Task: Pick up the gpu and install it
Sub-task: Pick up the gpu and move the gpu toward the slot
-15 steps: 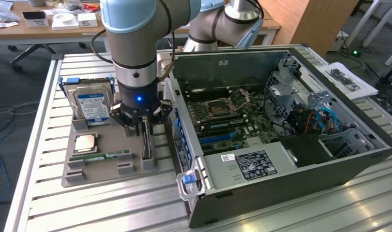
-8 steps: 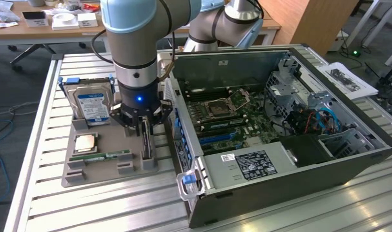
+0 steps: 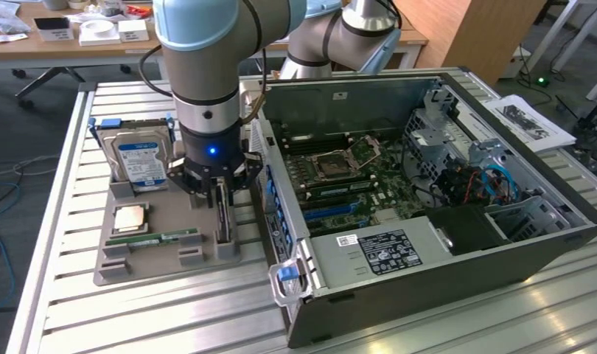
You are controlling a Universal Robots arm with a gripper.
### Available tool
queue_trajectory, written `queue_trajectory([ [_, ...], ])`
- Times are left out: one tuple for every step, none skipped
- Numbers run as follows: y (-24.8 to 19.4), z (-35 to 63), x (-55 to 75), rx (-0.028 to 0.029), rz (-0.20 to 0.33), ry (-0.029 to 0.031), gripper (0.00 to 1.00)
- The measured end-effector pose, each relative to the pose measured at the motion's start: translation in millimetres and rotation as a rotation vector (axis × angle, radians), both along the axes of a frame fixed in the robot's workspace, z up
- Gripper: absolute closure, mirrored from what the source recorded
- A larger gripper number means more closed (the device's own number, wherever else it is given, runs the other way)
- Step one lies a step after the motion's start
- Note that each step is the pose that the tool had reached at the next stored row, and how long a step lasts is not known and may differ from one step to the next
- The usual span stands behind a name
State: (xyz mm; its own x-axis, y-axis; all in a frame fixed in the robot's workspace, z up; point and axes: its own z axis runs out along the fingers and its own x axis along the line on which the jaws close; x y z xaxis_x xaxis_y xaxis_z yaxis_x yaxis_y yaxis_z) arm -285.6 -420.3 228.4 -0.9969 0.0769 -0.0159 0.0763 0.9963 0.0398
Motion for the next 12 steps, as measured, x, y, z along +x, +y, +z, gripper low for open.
queue_trajectory([
  [0.0,0.0,0.0,0.0000,0.000,0.0000,0.61],
  [0.0,0.0,0.0,0.0001,0.000,0.0000,0.61],
  [0.0,0.0,0.0,0.0000,0.000,0.0000,0.61],
  [0.0,0.0,0.0,0.0000,0.000,0.0000,0.63],
  [0.0,0.0,0.0,0.0000,0.000,0.0001,0.69],
  [0.0,0.0,0.0,0.0001,0.000,0.0002,0.69],
  [0.0,0.0,0.0,0.0000,0.000,0.0001,0.69],
  [0.0,0.0,0.0,0.0000,0.000,0.0001,0.73],
  [0.0,0.0,0.0,0.0000,0.000,0.0000,0.73],
  [0.0,0.0,0.0,0.0000,0.000,0.0000,0.73],
  [0.0,0.0,0.0,0.0000,0.000,0.0000,0.73],
  [0.0,0.0,0.0,0.0000,0.000,0.0000,0.73],
])
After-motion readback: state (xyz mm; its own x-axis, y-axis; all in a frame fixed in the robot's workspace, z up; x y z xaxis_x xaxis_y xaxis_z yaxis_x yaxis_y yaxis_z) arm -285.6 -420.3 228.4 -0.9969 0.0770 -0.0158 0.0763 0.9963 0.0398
